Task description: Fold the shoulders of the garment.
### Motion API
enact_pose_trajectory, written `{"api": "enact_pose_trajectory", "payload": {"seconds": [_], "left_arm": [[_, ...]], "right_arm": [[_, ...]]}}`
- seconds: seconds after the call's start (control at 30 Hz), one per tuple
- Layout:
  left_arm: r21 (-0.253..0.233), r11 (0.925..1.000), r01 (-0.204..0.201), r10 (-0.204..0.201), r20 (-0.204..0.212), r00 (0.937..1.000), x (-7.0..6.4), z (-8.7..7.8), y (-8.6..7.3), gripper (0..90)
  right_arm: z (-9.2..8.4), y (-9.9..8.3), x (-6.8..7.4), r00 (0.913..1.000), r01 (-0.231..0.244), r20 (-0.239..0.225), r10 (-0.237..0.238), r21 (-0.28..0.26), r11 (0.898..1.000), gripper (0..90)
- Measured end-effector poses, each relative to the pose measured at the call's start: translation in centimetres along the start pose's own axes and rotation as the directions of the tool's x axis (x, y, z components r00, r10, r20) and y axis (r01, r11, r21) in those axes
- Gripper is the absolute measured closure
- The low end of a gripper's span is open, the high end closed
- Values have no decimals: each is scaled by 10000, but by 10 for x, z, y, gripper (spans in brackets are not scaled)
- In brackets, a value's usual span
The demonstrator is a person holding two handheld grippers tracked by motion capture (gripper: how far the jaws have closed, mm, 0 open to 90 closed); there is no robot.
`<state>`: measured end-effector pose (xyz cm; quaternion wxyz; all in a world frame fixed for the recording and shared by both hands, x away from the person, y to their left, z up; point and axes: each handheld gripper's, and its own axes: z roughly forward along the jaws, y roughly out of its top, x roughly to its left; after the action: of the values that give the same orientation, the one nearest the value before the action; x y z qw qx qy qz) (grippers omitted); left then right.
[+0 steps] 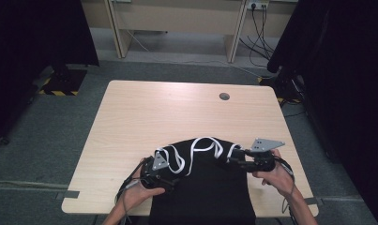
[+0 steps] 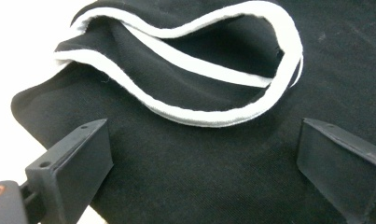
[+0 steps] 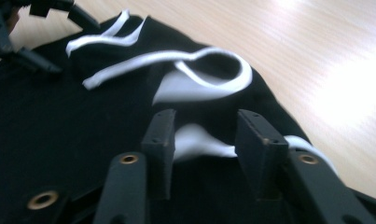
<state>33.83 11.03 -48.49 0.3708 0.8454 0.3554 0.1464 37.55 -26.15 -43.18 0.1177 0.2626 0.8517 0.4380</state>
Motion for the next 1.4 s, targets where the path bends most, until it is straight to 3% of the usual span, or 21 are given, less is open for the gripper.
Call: {"api": "enact_pose_trajectory", "payload": {"seconds": [0.2,0.5,0.6,0.67,0.73,0.9,0.97,1.1,1.17,1.27,1.4], "left_arm": [[-3,10000,2,-2,0,10000,0,0,0,30],[-253,9996,-119,116,-129,9999,-2,-2,0,61],[-391,9991,-142,134,-193,9997,-2,-2,0,63],[-312,9993,-216,211,-170,9996,-4,-1,1,63],[-232,9994,-243,240,-152,9996,-4,0,1,62],[-131,9999,-67,67,-19,10000,-3,-2,-1,56],[-97,9999,-47,48,12,10000,-2,-2,-1,55],[-79,9999,-69,69,4,10000,-3,-2,-1,52],[-107,9999,-88,88,-38,10000,-3,-2,-1,53],[-370,9992,-140,133,-203,9997,-5,-4,-1,67],[-1034,9942,-278,278,-20,9996,-13,-10,7,100]], "right_arm": [[-10,-5,8,9997,160,191,-163,172,9997,504],[26,-5,28,9984,540,126,-556,1030,9932,454],[38,-7,30,9969,764,76,-782,1388,9874,537],[43,-8,28,9894,1405,130,-1446,1646,9763,685],[43,-8,24,9854,1688,-37,-1705,1633,9720,788],[21,-5,24,9757,2175,-102,-2187,1599,9629,841],[10,-5,22,9690,2421,57,-2468,1747,9544,842],[-7,-8,18,9666,2487,184,-2557,1753,9526,841],[-5,-14,20,9682,2466,-25,-2503,1811,9520,828],[5,-24,26,9713,2363,-208,-2370,2006,9508,735],[9,-28,29,9771,2116,-172,-2121,1873,9592,617]]}}
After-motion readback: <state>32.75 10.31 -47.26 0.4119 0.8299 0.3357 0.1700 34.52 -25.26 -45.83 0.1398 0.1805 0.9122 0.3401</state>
